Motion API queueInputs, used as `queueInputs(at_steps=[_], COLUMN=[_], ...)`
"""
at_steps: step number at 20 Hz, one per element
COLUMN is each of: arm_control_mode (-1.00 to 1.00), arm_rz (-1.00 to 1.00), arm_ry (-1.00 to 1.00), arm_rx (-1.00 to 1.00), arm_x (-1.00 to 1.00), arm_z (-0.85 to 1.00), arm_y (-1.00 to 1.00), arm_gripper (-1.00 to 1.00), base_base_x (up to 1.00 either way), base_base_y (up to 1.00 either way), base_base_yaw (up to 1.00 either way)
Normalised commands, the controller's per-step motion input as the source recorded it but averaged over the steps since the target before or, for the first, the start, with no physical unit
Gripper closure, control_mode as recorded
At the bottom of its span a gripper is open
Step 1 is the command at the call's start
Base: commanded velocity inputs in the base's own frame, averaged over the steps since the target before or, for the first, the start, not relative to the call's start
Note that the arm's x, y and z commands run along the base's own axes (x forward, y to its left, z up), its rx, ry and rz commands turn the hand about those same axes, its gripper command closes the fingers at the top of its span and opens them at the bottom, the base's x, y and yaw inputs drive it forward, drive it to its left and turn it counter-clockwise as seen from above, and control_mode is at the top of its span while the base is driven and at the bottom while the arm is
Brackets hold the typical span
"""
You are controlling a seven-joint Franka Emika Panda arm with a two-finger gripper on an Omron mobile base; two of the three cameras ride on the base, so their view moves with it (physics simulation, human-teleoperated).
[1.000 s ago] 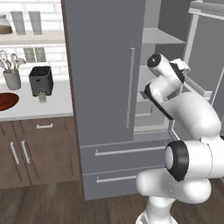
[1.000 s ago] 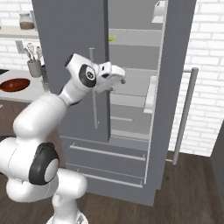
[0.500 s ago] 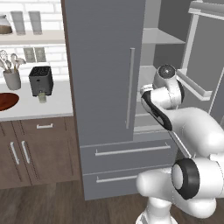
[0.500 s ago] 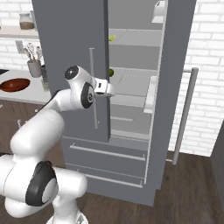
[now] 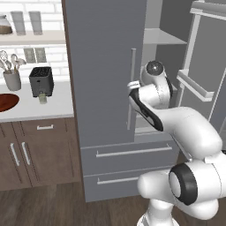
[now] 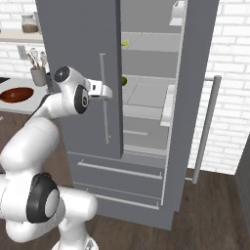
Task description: Grab a lemon wedge from the fridge and one ice cube from the ice bowl, and put them in the glass of lemonade.
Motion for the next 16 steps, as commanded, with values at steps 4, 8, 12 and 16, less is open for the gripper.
queueInputs(at_steps=[4, 8, 12, 16], arm_control_mode=[-1.00, -1.00, -1.00, -1.00], arm_rz=[0.05, 0.00, 0.00, 0.00], arm_ry=[0.01, 0.04, 0.00, 0.00], arm_rx=[0.03, 0.02, 0.10, 0.09], arm_x=[0.72, 0.98, 0.60, 0.39], arm_z=[-0.02, -0.47, -0.53, -0.41], arm_y=[0.44, 0.10, -0.30, -0.19], arm_gripper=[-1.00, -1.00, -1.00, -1.00], base_base_x=[0.00, 0.00, 0.00, 0.00], base_base_y=[0.00, 0.00, 0.00, 0.00], base_base_yaw=[0.00, 0.00, 0.00, 0.00])
